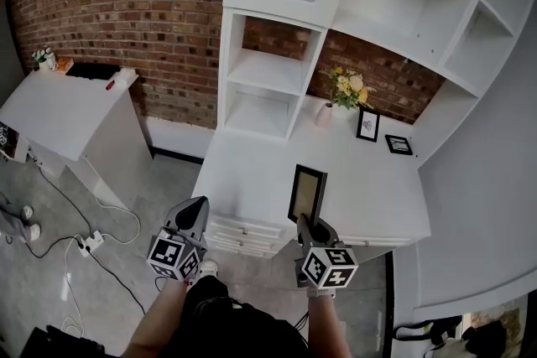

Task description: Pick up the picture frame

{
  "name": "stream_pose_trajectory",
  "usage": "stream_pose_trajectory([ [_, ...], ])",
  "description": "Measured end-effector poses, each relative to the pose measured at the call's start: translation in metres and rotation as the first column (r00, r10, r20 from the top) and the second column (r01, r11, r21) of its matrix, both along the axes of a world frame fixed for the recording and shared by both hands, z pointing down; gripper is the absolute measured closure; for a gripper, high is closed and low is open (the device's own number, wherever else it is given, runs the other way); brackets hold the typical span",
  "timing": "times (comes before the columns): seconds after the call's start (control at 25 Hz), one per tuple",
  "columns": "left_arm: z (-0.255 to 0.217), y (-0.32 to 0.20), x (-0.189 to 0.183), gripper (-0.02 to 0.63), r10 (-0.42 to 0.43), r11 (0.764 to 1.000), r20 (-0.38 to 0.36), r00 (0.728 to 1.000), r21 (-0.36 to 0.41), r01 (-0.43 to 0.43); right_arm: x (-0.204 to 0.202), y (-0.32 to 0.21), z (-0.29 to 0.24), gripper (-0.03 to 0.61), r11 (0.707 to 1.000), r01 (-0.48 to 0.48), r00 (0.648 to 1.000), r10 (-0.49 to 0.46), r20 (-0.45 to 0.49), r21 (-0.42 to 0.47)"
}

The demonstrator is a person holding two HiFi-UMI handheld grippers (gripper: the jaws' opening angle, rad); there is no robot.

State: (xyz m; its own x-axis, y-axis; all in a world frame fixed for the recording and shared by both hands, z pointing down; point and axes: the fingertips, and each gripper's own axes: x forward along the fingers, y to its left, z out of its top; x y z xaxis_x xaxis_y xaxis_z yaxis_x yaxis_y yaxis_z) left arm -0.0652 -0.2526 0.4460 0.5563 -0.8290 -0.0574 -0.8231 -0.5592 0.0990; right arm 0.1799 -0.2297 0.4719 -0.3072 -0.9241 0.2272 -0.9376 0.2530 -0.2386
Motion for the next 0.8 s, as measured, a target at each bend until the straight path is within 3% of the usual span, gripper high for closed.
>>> stream_pose_trajectory([
  [0.48,-0.002,0.019,-0.015,0.617,-0.051,0.999,-0.005,0.999,0.001,0.051,-0.008,0.009,-0.008,0.533,0.995,0.005,0.999,-0.001,-0.045,0.102],
  [0.8,0.000,0.024,-0.014,0.617,-0.039,0.999,0.002,0.999,-0.013,0.039,-0.007,0.021,-0.020,0.534,0.980,-0.025,0.998,0.037,-0.056,0.195],
])
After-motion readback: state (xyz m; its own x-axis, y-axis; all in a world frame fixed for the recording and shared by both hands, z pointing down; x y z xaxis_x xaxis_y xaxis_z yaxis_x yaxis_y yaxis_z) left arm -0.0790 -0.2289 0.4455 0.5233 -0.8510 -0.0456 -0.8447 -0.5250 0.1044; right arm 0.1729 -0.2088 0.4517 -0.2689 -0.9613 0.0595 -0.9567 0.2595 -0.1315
